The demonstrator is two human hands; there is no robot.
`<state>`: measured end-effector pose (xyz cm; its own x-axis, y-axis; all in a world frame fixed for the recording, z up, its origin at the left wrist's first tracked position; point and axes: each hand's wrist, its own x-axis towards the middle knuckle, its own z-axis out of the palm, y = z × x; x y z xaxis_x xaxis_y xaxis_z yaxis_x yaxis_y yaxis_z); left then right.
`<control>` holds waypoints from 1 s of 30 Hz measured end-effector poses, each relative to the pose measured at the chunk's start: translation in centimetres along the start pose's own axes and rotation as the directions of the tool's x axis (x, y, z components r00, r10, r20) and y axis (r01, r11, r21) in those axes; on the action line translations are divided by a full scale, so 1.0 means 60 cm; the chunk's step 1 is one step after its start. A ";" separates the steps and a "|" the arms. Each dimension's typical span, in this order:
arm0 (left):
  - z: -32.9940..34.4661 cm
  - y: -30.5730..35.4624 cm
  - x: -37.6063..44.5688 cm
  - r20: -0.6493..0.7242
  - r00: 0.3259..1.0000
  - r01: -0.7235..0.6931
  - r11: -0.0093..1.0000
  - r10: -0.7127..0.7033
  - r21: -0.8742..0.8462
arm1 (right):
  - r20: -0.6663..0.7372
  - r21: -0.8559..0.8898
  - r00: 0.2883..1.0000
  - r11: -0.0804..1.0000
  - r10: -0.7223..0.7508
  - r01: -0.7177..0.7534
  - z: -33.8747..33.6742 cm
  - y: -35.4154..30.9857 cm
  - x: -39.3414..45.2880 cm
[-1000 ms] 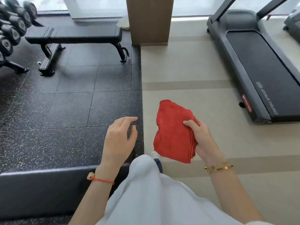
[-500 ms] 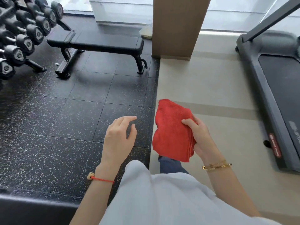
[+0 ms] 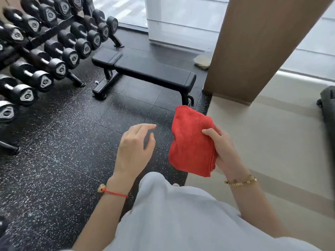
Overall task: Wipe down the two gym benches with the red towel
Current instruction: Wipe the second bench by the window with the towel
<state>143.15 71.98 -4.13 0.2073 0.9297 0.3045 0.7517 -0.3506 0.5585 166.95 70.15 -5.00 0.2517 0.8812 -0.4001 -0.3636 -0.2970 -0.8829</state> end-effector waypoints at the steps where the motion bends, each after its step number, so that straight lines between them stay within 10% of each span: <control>1: 0.003 -0.003 0.026 -0.008 1.000 0.009 1.000 -0.009 0.003 | 0.009 -0.012 1.000 1.000 0.001 -0.001 0.008 -0.014 0.027; 30: 0.150 -0.348 0.998 0.173 0.968 -0.177 0.983 0.184 -0.054 | -0.260 0.108 0.963 0.993 0.071 -0.044 0.342 -0.249 0.868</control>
<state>145.52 135.99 -4.47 0.4473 0.8547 0.2634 0.6682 -0.5151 0.5368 167.08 128.03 -7.58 0.4501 0.7316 -0.5120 -0.4695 -0.2938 -0.8326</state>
